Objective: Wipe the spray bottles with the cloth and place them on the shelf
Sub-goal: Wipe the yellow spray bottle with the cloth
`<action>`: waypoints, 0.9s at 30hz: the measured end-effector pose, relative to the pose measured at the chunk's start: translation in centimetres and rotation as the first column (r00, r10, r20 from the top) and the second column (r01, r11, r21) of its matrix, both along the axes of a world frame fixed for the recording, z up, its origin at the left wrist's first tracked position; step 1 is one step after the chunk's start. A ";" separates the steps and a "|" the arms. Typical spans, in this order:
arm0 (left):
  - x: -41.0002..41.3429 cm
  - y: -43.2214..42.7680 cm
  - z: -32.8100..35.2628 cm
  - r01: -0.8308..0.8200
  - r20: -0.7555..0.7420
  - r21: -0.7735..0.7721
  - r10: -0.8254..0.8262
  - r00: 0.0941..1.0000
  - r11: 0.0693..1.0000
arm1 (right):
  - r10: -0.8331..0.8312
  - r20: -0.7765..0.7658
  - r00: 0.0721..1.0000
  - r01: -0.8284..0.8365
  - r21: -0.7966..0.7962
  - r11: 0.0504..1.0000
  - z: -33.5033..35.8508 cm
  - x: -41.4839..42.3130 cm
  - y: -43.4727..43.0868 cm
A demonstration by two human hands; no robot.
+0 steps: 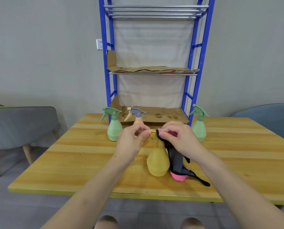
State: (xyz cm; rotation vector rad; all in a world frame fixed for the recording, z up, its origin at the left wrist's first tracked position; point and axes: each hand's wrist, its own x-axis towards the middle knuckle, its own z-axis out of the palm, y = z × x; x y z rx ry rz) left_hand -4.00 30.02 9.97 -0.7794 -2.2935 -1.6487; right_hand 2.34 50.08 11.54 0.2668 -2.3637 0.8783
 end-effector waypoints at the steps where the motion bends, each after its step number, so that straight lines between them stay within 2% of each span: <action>1: 0.0 0.1 -0.1 -0.005 -0.006 -0.006 0.004 1.000 1.000 | 0.028 -0.012 1.000 -0.028 0.003 1.000 0.3 -0.4 -0.6; 4: -0.2 0.4 -0.3 -0.009 -0.021 -0.019 0.008 1.000 1.000 | 0.065 -0.011 0.998 -0.065 -0.012 0.998 0.3 -1.0 -1.4; 12: -0.2 0.3 -0.4 -0.036 -0.068 -0.070 0.031 0.997 0.997 | 0.004 0.007 1.000 -0.003 -0.082 0.997 -1.4 0.3 0.8; 16: -0.1 0.3 -0.5 -0.039 -0.052 -0.049 0.036 0.998 0.998 | -0.080 -0.001 0.997 0.080 -0.010 0.997 -2.5 0.9 2.0; 20: 0.4 0.5 -0.4 -0.051 -0.054 -0.058 0.048 0.997 0.997 | -0.073 0.024 0.997 0.072 0.046 0.996 -2.3 1.5 2.9; 21: 0.6 0.4 -0.2 -0.056 -0.059 -0.065 0.052 0.997 0.996 | -0.060 0.054 0.997 0.059 0.014 0.998 -2.2 1.6 3.1; 24: 0.8 0.3 0.1 -0.059 -0.067 -0.082 0.054 0.996 0.995 | 0.038 0.147 0.988 -0.005 -0.219 0.976 -1.9 2.3 3.4; 27: 1.2 0.1 0.4 -0.066 -0.076 -0.094 0.059 0.995 0.993 | 0.018 0.087 0.996 0.013 -0.342 0.940 -1.3 2.6 2.9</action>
